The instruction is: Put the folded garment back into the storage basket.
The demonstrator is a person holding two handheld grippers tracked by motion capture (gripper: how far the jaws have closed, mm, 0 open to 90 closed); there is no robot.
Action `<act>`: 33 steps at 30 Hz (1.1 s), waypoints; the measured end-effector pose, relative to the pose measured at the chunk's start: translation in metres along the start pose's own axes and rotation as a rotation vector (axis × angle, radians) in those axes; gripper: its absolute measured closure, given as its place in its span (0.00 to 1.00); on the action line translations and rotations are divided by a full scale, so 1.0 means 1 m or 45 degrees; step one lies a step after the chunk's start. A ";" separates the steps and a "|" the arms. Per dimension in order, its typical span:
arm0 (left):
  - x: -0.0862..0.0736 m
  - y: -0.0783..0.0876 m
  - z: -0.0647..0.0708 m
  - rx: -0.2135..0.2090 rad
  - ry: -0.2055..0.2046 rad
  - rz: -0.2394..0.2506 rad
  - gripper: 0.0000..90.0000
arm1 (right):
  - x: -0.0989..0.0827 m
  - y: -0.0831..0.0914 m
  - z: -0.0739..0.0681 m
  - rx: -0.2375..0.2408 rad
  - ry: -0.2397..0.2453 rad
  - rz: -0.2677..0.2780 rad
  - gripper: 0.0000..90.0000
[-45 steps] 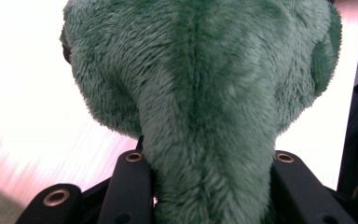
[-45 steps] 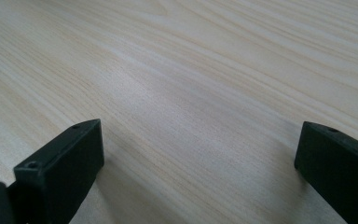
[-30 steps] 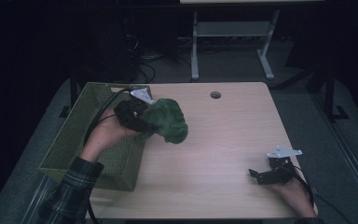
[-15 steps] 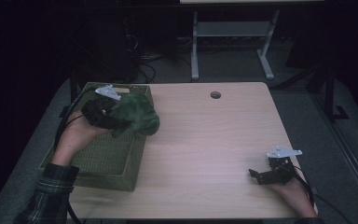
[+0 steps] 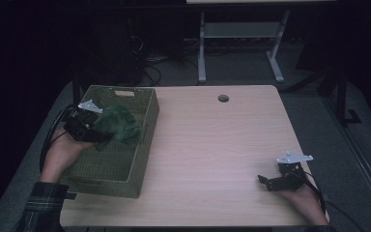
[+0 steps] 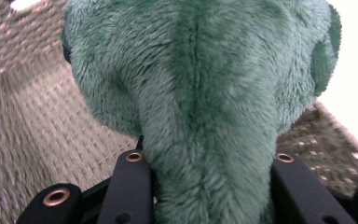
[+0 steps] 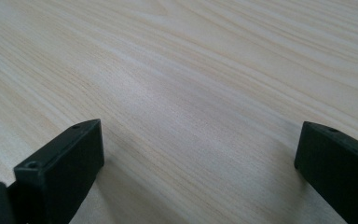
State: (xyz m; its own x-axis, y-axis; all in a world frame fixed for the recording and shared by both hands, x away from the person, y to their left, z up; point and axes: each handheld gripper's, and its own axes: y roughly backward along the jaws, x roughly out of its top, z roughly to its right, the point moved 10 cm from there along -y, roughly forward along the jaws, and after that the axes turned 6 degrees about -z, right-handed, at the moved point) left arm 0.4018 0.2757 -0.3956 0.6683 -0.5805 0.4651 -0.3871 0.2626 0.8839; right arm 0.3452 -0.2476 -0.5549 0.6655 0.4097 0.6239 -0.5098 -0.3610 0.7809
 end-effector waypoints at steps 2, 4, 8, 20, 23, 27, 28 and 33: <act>-0.003 -0.003 -0.002 0.001 0.008 -0.006 0.72 | 0.000 0.000 0.000 0.000 -0.003 -0.001 0.01; -0.008 -0.012 -0.006 0.009 0.034 -0.019 0.72 | 0.000 0.000 0.000 0.000 0.000 0.000 0.01; -0.021 -0.030 -0.014 0.015 0.075 -0.042 0.72 | 0.000 0.000 0.000 0.000 0.000 0.000 0.01; -0.049 -0.074 -0.027 -0.001 0.118 -0.127 0.70 | 0.000 0.000 0.000 -0.001 0.007 0.003 0.01; -0.052 -0.080 -0.027 -0.002 0.114 -0.153 0.68 | 0.000 0.000 0.000 -0.001 0.005 0.003 0.01; -0.055 -0.086 -0.026 -0.021 0.109 -0.184 0.56 | 0.000 0.000 0.000 -0.001 0.005 0.003 0.01; -0.055 -0.086 -0.026 -0.021 0.109 -0.184 0.52 | 0.000 0.000 0.000 -0.001 0.005 0.003 0.01; -0.056 -0.086 -0.027 -0.040 0.129 -0.165 0.36 | 0.000 0.000 0.000 -0.001 0.005 0.003 0.01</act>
State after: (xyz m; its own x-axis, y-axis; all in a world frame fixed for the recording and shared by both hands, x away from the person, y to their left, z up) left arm 0.4152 0.3064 -0.4967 0.7724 -0.5309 0.3486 -0.2746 0.2157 0.9370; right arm 0.3456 -0.2477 -0.5548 0.6621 0.4123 0.6258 -0.5117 -0.3614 0.7795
